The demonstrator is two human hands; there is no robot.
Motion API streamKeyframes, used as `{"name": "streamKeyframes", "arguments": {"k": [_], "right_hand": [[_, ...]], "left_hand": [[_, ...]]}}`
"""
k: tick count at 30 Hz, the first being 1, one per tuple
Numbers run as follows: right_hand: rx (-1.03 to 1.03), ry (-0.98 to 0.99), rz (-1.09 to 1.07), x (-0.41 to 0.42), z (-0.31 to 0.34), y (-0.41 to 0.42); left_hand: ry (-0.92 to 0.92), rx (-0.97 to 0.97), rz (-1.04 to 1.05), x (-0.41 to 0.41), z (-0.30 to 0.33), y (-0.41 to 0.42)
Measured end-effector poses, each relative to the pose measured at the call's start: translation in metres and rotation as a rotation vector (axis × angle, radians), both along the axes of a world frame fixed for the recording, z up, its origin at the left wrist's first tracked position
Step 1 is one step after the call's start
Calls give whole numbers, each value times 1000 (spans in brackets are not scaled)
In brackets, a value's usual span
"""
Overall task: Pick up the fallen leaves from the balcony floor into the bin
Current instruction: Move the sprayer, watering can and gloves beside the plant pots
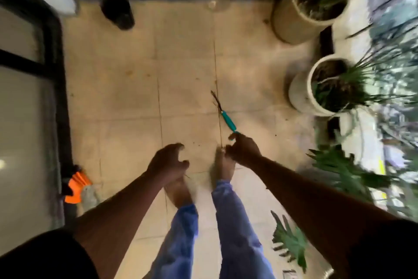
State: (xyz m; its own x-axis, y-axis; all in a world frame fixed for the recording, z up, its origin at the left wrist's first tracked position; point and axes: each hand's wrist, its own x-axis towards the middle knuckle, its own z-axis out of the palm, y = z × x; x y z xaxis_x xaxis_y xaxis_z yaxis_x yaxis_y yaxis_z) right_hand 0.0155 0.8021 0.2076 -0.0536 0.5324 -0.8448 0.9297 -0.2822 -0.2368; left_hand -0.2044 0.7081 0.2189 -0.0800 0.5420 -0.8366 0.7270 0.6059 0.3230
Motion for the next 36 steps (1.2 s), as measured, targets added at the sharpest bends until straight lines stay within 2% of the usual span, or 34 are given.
{"name": "streamKeyframes", "arguments": {"k": [3,8,13,18,22,25,29,32,35,36], "right_hand": [[44,-56,94,5,-110,30],[124,-151,202,12,-246,63],[233,-180,328,7,-316,78],[303,-180,395,4,-339,87],[246,-156,404,-1,-332,98],[210,-117,381,-6,-309,101],[142,-45,203,-19,-243,97],[44,9,66,-31,-184,83],[3,78,-36,-41,-99,73],[7,97,-65,-40,-63,71]], "left_hand": [[52,-32,-104,-1,-115,13],[207,-2,-272,3,-259,32],[355,135,-326,11,-331,37],[432,220,-384,18,-356,27],[402,162,-374,21,-352,30],[318,24,-329,19,-329,52],[213,-27,-183,19,-269,91],[52,-61,69,25,-210,115],[-212,-128,477,34,-112,140],[-298,-137,548,36,-70,147]]}}
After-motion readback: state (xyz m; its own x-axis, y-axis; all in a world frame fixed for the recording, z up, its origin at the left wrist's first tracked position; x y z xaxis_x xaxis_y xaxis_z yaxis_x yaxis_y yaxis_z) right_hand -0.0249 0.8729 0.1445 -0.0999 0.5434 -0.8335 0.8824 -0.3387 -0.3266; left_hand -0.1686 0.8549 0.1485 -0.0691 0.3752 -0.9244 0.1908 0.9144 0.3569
